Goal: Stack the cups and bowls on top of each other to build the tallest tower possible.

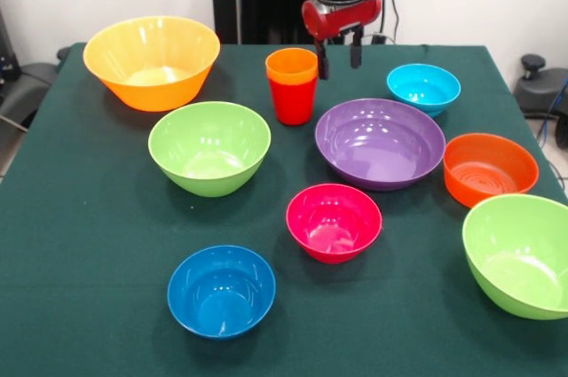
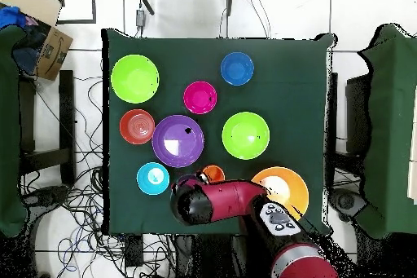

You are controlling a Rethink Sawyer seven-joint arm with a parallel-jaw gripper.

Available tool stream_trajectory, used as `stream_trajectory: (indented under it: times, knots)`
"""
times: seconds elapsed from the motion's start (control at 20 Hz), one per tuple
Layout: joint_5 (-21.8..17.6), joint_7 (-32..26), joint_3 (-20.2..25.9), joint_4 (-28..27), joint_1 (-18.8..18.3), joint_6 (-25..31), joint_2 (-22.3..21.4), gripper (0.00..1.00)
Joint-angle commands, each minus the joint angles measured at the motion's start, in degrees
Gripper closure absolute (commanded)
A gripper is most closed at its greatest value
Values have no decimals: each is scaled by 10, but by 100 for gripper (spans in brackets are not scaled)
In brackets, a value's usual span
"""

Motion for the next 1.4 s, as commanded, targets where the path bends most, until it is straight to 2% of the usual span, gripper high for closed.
stream_trajectory:
  times: [0.05,0.35,0.75,1.15,1.4]
  knots:
    - [27,99,11,-50,31,4,4,0]
    - [43,94,6,-74,47,33,-3,0]
    - [53,82,14,-71,44,35,-14,0]
    - [51,59,12,-120,58,70,-18,0]
    - [43,56,4,-151,69,68,-8,0]
